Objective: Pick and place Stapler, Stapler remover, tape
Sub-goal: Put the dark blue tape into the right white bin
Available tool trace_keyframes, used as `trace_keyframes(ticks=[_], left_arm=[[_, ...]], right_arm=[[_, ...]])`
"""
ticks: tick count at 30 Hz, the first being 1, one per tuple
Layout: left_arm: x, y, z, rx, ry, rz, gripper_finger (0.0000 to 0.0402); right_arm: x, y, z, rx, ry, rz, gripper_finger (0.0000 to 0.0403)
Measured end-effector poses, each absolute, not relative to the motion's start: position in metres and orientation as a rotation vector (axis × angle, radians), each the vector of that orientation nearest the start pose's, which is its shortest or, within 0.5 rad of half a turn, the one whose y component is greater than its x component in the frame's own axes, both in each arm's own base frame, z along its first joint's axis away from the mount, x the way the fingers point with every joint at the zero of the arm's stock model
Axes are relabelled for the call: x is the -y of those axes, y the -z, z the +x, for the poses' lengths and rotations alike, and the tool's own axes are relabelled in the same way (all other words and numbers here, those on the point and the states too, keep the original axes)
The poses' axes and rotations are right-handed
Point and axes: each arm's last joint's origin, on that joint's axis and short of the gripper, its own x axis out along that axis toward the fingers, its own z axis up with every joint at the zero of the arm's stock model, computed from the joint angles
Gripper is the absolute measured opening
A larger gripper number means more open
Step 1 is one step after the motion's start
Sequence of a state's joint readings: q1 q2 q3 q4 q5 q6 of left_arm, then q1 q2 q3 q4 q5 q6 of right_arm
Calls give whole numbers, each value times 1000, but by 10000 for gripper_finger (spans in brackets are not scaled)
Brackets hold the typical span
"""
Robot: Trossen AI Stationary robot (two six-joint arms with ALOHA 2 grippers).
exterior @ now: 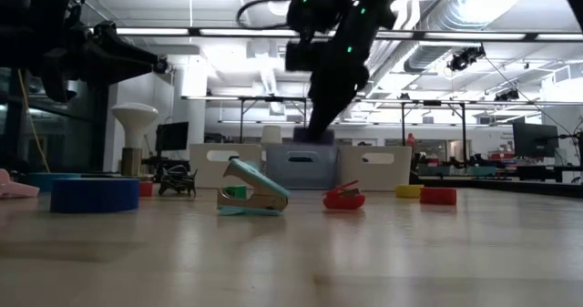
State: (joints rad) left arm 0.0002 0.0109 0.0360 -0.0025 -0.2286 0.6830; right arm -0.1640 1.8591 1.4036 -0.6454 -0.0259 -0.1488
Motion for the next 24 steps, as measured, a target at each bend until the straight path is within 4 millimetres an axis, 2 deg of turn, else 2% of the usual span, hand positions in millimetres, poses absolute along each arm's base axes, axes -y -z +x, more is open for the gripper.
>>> trace_keyframes(ticks=[5,10,13,20,24], left_arm=[[-7,-175,95,-56,-227,677,163],[-7,-175,95,-56,-227,677,163],[-7,-175,95,-56,-227,677,163],[-7,-175,95,-56,-227,677,163],[-7,-175,95,-56,-227,677,163]], right_arm=[[86,-255,356,-1054,211,-36,33],[123,-273,335,-1007,355,28,33],[149,-273,325,-1009,425,67,33],[208,-258,300,-1029,579,190,34],[237,-248,287,-1015,600,268,33]])
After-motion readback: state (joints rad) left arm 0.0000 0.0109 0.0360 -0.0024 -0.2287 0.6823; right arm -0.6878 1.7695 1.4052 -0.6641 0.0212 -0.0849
